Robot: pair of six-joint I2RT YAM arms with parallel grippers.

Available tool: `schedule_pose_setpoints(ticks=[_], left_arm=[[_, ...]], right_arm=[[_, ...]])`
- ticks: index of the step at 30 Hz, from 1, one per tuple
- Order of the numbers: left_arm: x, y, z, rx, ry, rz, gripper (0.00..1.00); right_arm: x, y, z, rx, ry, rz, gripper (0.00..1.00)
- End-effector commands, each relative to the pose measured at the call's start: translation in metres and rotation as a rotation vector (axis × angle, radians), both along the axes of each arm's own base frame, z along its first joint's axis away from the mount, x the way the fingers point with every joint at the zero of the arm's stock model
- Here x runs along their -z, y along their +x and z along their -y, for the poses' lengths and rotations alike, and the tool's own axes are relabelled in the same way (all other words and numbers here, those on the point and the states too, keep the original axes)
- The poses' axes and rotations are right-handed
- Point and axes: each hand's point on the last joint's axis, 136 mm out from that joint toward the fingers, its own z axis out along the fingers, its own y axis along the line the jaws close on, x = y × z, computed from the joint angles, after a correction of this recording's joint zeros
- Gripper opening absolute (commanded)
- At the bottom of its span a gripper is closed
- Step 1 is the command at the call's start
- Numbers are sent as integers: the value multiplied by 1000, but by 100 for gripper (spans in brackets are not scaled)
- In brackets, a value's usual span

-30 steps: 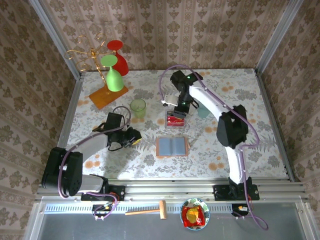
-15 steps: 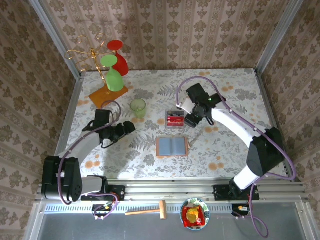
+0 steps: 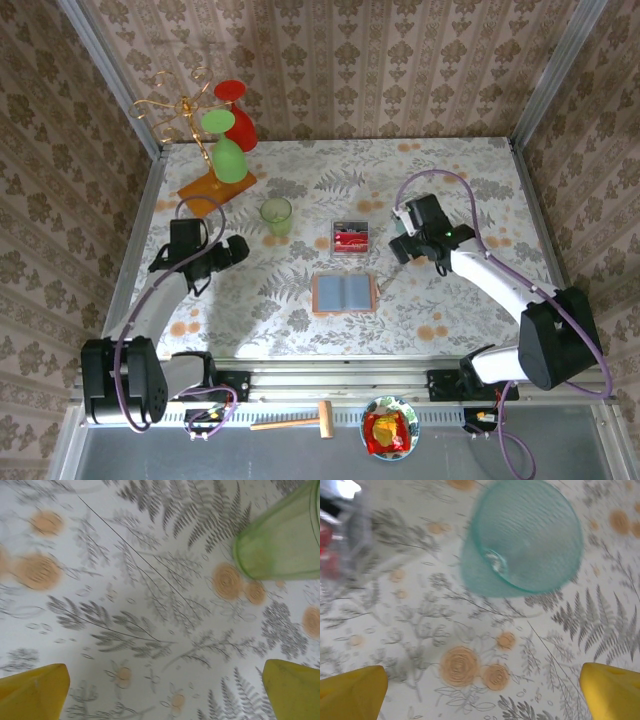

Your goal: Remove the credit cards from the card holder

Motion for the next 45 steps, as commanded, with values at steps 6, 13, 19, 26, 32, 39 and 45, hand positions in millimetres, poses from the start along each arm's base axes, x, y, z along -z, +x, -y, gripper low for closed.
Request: schedule_pose_setpoints(ticks=[6,13,19,26,32,39,45], left_arm=[[-24,7,-59,-137,334,202,100],[-30,16,-79,-156,459,300,100],[-22,29,-92,-203,417,438,100],[-23,50,-80,-115,415,608,100],[-25,71,-67,-17,419,652,100],[-8,81,-55,58,416,690,100],[4,95,-44,105,468,623,100]], right_arm=[[13,16,39,238,123,161,100],[18,26,61,321,183,275,100],[11,34,75,348,235,395,100],[-4,40,83,331,317,533,100],[8,49,78,284,400,564,100],[21,53,74,255,410,550,100],[21,53,75,260,413,546,100]])
